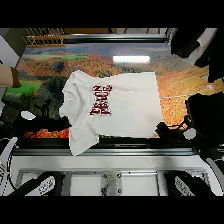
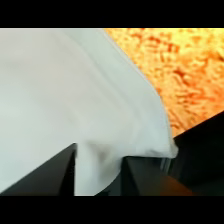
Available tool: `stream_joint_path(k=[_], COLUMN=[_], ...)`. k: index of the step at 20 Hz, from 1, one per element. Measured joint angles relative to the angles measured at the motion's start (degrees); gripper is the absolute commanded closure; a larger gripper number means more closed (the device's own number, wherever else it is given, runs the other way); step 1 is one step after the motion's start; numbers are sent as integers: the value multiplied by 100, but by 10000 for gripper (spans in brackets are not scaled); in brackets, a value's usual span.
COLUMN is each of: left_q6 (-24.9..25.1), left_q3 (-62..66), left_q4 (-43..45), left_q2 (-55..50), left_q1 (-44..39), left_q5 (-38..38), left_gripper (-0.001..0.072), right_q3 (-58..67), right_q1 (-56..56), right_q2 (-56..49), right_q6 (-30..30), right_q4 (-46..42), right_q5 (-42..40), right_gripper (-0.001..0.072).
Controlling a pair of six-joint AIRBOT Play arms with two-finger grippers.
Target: Fold the clothes and pants, and hang the long-sleeved shirts on hangers.
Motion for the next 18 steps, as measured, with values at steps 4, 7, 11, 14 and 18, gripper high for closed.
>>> stream_joint_path(k=[4, 7, 11, 14, 18], left_q6=[4, 2, -170, -387, -691], left_q3=[66, 529, 1923, 3230, 4524], left_q4=[13, 44, 46, 28, 28], left_q2=[2, 168, 938, 1751, 2918], left_q1=[0, 0, 0, 0, 0], left_q5=[-2, -197, -601, -876, -951], left_gripper=[701, 701, 700, 700, 700], right_q3=[203, 955, 2933, 4583, 6253], right_q1=[96, 39, -116, -173, -199], right_q2=[-39, 22, 282, 588, 1185], right_q6=[-411, -957, -1707, -2238, -2570], right_q4=[11, -177, -680, -868, -1047], right_q5=[-295, -79, 658, 1134, 1390], right_gripper=[702, 702, 702, 701, 702])
